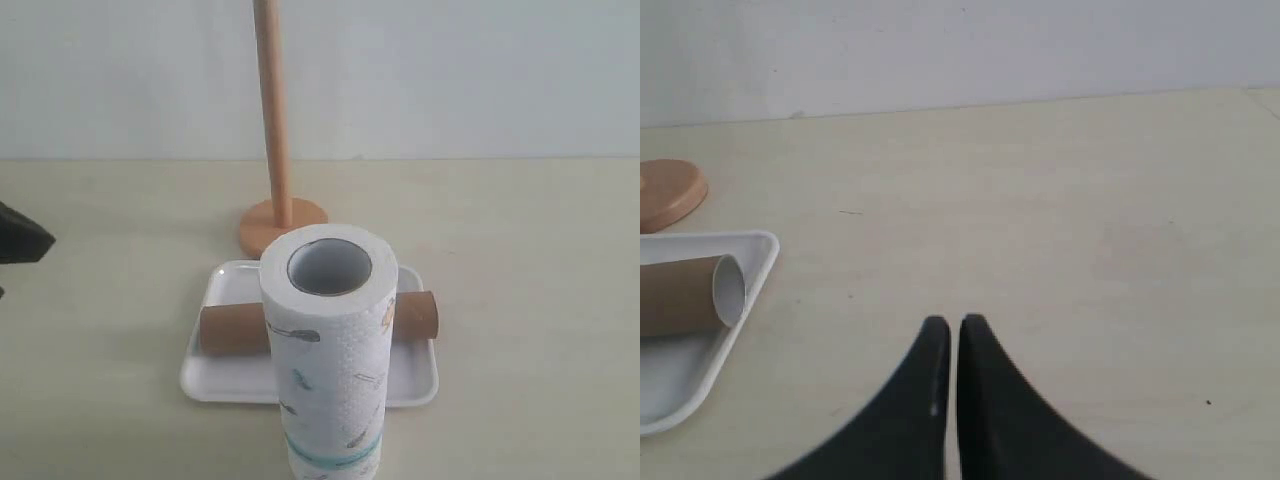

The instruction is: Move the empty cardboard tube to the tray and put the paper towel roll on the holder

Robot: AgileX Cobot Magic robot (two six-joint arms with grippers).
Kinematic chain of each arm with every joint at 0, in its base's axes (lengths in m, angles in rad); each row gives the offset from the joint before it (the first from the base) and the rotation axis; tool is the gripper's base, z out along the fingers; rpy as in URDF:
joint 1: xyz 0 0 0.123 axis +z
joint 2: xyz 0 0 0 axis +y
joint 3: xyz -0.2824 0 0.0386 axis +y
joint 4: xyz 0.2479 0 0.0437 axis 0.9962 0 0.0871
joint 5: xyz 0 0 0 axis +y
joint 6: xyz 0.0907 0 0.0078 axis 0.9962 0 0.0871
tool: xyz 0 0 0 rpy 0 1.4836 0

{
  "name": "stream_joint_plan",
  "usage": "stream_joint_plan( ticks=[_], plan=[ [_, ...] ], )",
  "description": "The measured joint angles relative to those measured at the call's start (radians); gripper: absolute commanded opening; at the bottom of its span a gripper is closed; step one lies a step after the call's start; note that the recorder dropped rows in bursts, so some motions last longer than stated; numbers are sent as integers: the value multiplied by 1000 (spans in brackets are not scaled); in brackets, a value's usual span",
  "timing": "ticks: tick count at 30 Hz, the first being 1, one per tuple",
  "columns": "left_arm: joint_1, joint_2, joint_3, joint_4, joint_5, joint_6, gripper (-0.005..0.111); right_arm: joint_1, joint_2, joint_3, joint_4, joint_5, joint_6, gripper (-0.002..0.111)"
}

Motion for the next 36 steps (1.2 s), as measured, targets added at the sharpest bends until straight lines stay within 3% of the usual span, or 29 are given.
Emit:
stream_joint_plan(
  ticks=[10,24,27,31,33,36],
  plan=[
    [0,-176,4,-10,-27,-15,4,0,0,0,0,0,0,3],
    [12,-222,4,-14,-27,-15,4,0,0,0,0,0,0,3],
    [57,-279,6,-42,-38,-43,4,0,0,0,0,0,0,3],
    [171,-406,56,-133,-124,-80,4,0,0,0,0,0,0,3],
    [250,-529,133,-201,-182,-88,4,0,0,0,0,0,0,3],
    [311,-672,251,-240,-210,-121,4,0,0,0,0,0,0,3]
  ],
)
